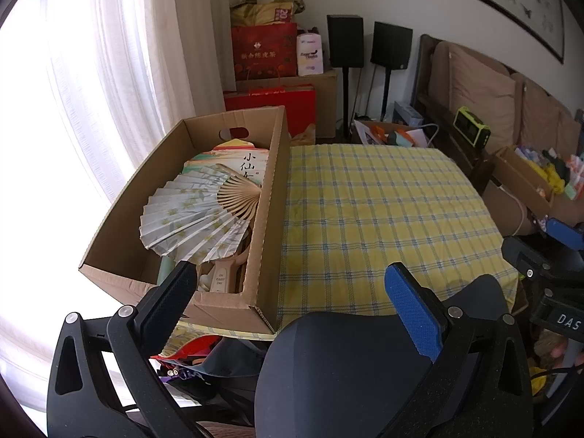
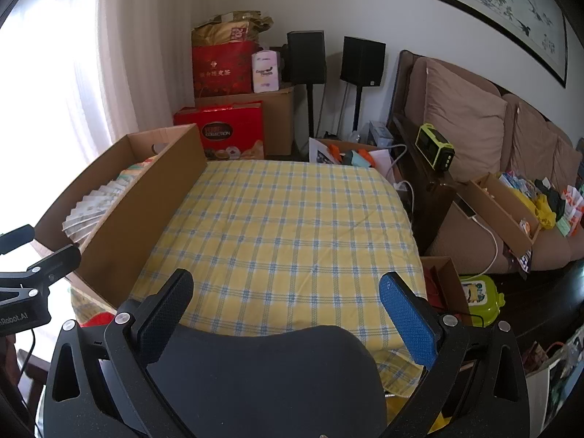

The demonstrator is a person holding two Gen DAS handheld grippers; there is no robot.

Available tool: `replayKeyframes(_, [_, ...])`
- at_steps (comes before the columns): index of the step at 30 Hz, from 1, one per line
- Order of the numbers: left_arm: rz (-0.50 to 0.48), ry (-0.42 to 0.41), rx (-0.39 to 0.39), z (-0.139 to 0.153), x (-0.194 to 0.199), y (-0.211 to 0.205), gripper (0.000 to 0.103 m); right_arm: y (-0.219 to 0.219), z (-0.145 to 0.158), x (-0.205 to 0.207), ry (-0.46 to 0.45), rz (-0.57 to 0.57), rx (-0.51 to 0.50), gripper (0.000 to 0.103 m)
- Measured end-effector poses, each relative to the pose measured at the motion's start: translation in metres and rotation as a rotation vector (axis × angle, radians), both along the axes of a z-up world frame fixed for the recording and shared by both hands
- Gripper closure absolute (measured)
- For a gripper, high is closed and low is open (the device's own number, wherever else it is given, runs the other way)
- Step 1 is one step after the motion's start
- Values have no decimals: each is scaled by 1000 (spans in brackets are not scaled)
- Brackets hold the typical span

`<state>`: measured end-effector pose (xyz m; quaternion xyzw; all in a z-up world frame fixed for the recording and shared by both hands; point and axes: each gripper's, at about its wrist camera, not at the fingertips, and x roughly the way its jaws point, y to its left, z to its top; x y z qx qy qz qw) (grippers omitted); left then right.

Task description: Organize objects

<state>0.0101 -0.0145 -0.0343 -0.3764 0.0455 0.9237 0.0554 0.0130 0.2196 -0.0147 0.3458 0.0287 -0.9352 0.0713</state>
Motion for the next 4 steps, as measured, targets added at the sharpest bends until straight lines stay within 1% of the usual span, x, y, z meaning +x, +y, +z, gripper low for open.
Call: replayKeyframes(4, [0, -1, 0, 0, 0, 1, 0, 0, 0, 0, 0, -1, 0, 0])
